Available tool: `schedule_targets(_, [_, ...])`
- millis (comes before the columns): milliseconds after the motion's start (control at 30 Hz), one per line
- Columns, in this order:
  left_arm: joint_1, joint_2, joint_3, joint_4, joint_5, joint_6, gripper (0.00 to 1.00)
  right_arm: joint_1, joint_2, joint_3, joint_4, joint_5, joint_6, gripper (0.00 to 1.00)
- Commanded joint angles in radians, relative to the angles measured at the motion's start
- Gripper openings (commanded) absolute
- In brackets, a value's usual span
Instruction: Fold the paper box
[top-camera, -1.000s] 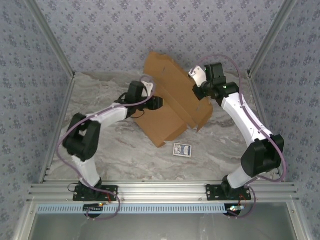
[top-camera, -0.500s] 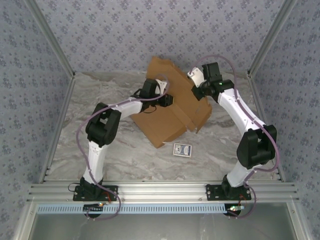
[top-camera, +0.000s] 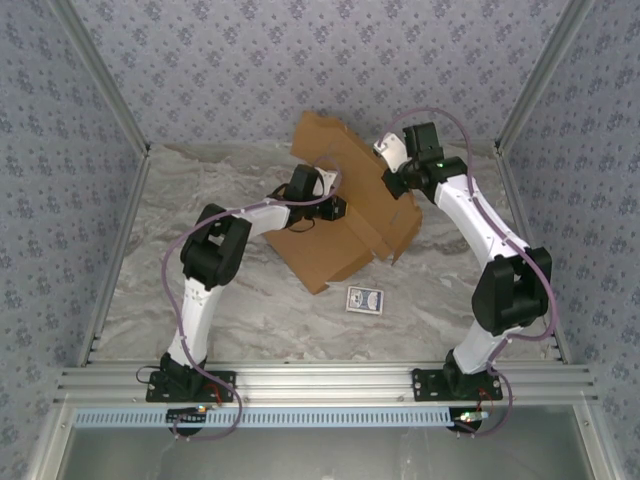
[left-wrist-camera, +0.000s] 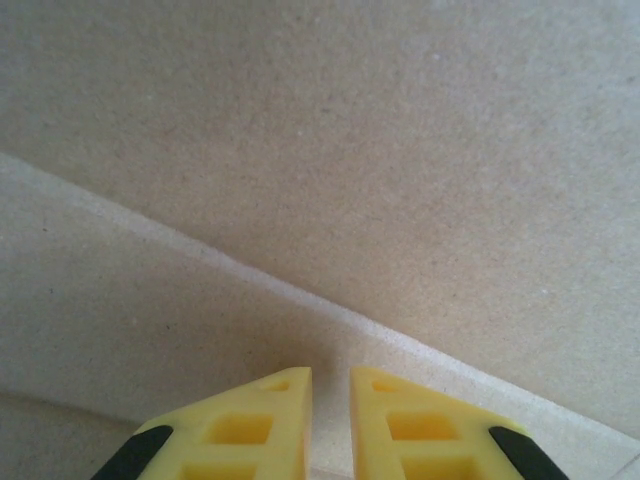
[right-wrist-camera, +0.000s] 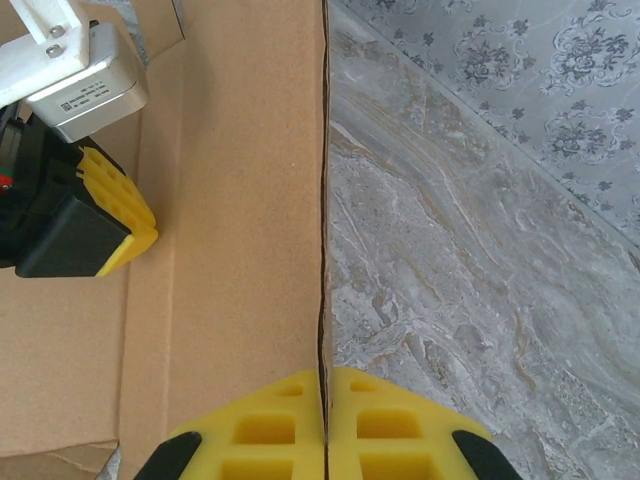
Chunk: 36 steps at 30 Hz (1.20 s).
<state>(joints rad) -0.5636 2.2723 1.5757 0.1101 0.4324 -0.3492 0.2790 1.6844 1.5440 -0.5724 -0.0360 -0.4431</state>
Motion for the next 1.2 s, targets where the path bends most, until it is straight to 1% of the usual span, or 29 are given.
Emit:
schedule_targets(0, [-0.007,0.045,0.012,0.023,-0.011,-0.024,0.17,0.003,0.01,0.019,0.013,-0.012,0.02,0.0])
schedule_targets(233, [-0.01,0.083,0.016,0.03,-0.04,-0.074,0.16,0.046,0.025,-0.015,0.028,0.062,0.024,0.0])
schedule_targets(500, [-0.014,0.092,0.002,0.05,-0.066,-0.102,0.16,0.07,0.051,0.004,0.025,0.113,0.032,0.0])
schedule_targets(700, [-0.02,0.096,-0.022,0.077,-0.09,-0.14,0.15,0.128,0.054,-0.034,0.055,0.186,0.068,0.0])
schedule_targets(900, [-0.021,0.101,-0.04,0.108,-0.106,-0.192,0.13,0.191,0.053,-0.085,0.094,0.248,0.072,0.0])
schedule_targets(1167, [-0.024,0.1,-0.05,0.115,-0.13,-0.237,0.11,0.235,0.054,-0.119,0.12,0.267,0.086,0.0])
